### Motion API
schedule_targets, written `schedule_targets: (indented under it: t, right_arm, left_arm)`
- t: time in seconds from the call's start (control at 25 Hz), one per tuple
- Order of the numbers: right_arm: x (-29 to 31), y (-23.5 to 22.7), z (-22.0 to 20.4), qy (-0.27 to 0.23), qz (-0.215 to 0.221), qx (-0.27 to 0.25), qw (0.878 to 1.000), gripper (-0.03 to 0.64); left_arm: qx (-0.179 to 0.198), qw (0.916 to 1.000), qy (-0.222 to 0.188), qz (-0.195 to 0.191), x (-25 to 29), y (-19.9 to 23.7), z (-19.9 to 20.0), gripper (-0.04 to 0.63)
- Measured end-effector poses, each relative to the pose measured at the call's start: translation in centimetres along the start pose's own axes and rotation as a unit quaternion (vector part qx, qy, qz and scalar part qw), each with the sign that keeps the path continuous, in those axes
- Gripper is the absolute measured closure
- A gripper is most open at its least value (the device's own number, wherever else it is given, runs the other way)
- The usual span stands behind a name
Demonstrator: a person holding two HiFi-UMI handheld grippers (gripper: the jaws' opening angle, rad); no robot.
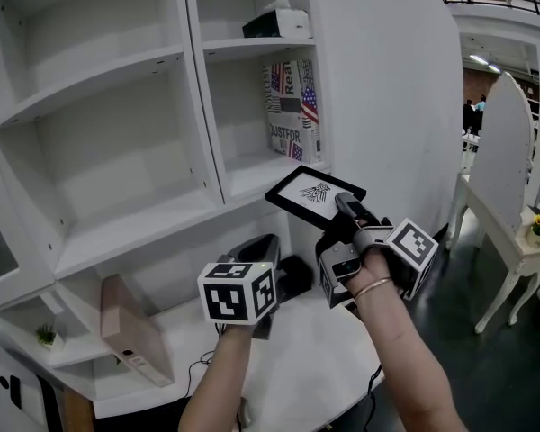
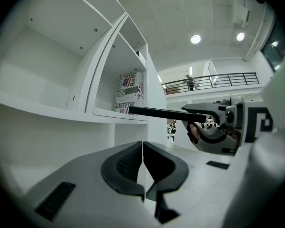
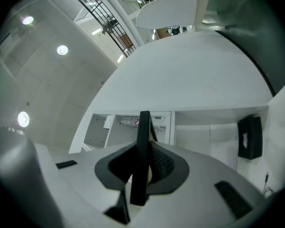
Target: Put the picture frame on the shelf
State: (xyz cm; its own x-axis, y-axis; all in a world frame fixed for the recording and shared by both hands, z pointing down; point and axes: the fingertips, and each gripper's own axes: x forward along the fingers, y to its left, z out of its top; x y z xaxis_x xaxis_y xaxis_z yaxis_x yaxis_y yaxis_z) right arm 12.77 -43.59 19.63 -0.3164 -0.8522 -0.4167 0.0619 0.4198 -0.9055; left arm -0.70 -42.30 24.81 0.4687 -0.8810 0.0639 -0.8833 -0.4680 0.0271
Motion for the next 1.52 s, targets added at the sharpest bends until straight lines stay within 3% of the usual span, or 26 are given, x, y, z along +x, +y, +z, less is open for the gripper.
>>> schedule_targets:
  t: [1.52]
  right_arm:
    - [9.8, -3.8, -0.9, -0.102, -0.078, 0.016, 0.992, 0.560]
  left_arm:
    - [-0.014, 0.9994, -0.024, -0.018, 2.5, 5.3, 2.4, 0.578]
